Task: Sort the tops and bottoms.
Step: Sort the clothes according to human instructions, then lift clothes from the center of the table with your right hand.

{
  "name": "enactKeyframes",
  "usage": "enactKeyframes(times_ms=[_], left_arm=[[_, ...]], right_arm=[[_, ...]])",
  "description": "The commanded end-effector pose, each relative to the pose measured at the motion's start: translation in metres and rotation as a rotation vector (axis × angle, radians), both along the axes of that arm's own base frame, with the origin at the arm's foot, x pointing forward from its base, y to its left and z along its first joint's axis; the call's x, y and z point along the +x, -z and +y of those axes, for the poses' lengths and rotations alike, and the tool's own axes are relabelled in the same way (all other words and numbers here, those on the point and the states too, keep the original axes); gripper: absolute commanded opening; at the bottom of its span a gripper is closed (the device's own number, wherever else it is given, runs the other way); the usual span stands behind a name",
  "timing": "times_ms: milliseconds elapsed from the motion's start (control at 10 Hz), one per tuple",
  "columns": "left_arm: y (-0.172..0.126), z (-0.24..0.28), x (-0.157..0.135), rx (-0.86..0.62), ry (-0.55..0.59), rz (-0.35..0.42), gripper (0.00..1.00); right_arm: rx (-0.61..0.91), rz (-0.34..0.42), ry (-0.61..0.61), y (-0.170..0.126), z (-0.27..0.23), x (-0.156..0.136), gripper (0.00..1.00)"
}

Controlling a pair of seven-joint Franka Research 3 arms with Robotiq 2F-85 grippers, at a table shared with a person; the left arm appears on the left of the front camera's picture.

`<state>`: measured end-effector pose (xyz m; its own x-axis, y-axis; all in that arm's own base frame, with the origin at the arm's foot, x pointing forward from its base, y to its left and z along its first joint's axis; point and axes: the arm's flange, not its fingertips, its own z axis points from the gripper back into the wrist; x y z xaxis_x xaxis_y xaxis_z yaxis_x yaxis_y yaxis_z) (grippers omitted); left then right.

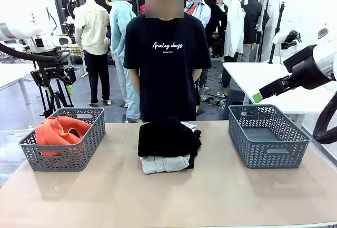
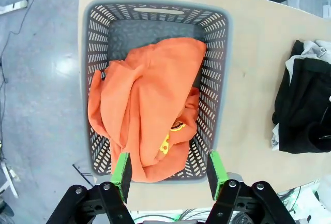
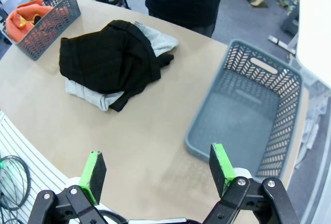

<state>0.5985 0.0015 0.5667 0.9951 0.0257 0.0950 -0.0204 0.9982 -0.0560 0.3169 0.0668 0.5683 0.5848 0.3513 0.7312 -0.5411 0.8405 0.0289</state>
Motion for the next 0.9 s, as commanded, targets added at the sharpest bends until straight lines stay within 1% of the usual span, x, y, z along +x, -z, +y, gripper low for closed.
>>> enactKeyframes(times_ms=[0, 800], left_arm=[[-0.0001, 0.0016, 0.0002, 0.007, -0.001, -0.002, 0.76], [-0.0001, 0.0016, 0.0002, 0.007, -0.001, -0.002, 0.76]], right_arm=[[0.026, 0.002, -0.006, 0.0006, 0.0016, 0.0012, 1.0], [0.026, 0.002, -0.006, 0.0006, 0.0016, 0.0012, 1.0]])
